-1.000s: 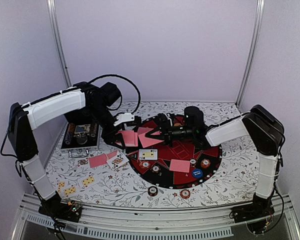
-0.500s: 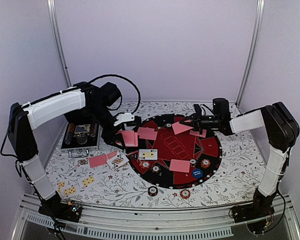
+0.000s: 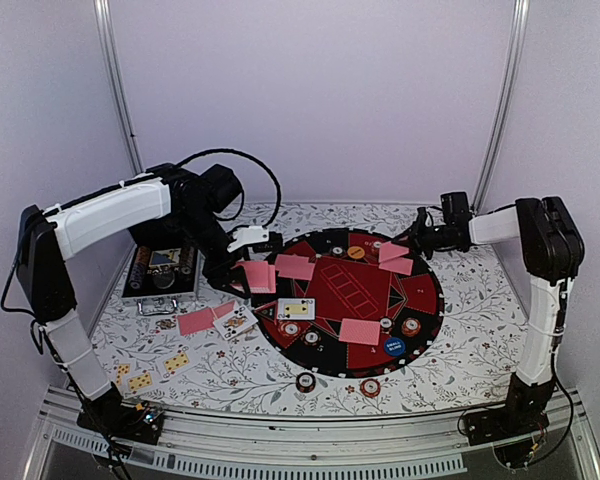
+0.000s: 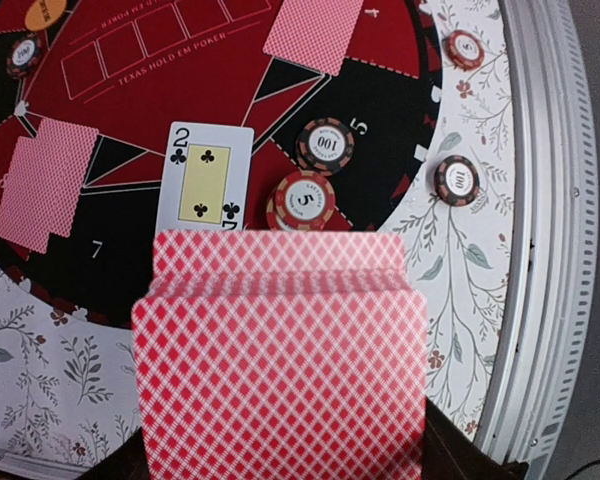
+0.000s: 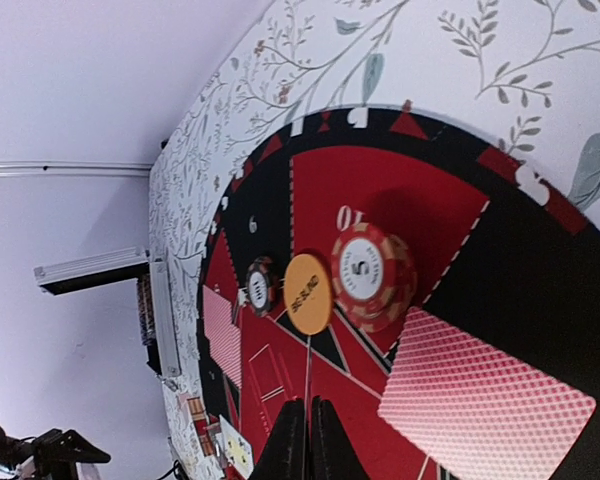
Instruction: Distribute texas hold em gaming equipment
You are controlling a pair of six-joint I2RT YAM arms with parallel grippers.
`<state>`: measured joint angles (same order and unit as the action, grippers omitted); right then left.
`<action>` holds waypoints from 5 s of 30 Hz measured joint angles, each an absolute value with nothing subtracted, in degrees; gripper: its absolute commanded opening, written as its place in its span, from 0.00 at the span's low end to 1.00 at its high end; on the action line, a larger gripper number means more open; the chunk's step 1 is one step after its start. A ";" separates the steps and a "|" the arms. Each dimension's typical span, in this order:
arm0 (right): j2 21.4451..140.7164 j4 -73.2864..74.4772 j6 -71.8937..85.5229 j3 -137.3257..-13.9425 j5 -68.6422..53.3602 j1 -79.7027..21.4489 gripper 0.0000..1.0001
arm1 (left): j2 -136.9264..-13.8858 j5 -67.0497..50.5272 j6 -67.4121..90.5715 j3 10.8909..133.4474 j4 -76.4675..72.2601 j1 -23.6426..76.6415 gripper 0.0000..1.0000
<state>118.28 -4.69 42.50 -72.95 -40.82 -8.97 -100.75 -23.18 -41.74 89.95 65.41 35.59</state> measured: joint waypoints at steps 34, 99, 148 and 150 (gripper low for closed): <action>102.89 9.80 33.26 -70.65 -24.51 -10.26 0.82 | -100.75 -23.53 -41.80 90.06 65.93 35.59 0.30; 132.55 -42.02 76.38 -86.46 -48.27 -51.66 0.62 | -100.75 -23.79 -41.45 90.06 65.91 35.62 0.29; 117.43 -42.74 74.35 -67.75 -47.68 -46.22 0.21 | -100.77 -23.57 -41.47 90.06 65.49 35.73 0.29; 116.81 -42.33 74.32 -67.33 -47.57 -45.84 0.17 | -100.77 -23.57 -41.47 90.06 65.49 35.73 0.29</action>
<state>116.81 -42.33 74.32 -67.33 -47.57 -45.84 -100.77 -23.57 -41.47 90.06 65.49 35.73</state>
